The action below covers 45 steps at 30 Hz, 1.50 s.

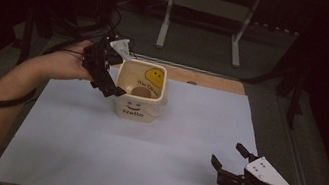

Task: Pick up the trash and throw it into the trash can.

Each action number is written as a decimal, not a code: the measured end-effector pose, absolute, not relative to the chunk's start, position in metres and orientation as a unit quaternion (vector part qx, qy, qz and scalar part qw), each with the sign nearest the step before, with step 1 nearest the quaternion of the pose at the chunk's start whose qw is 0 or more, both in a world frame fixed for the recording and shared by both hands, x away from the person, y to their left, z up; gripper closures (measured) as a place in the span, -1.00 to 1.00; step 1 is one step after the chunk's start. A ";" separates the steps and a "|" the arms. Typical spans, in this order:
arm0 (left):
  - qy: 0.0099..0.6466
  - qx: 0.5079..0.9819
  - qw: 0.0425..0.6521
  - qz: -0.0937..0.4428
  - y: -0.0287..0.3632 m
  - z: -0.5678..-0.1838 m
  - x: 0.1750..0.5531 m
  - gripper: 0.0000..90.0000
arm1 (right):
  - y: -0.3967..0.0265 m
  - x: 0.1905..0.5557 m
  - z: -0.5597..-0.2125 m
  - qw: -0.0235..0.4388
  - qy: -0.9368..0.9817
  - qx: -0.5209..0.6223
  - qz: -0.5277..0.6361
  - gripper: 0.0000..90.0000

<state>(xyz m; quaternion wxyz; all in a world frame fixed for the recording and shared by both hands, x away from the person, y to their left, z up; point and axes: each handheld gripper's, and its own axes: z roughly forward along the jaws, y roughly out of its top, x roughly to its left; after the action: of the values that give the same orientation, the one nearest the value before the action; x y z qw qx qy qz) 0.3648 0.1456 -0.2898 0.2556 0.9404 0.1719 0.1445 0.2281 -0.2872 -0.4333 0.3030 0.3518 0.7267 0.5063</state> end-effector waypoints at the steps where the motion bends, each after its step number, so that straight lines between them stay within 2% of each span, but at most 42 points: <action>1: 0.169 0.940 0.262 0.137 0.147 -0.292 0.361 -0.99 | -0.287 0.228 -0.433 0.303 0.727 0.351 0.506 -0.73; 10: 0.165 0.941 0.265 0.128 0.155 -0.319 0.335 -0.99 | -0.287 0.227 -0.432 0.304 0.727 0.352 0.506 -0.73; 19: 0.191 0.930 0.293 0.114 0.166 -0.338 0.315 -0.99 | -0.286 0.227 -0.432 0.303 0.728 0.351 0.505 -0.73; 45: 0.203 0.906 0.362 0.088 0.188 -0.402 0.259 -0.99 | -0.286 0.229 -0.435 0.304 0.732 0.350 0.498 -0.73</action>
<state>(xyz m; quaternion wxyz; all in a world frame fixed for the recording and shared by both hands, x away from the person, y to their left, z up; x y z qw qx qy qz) 0.2592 0.1884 -0.4018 0.3615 0.9058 0.2026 0.0882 0.2287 -0.2857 -0.4349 0.3044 0.3501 0.7325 0.4982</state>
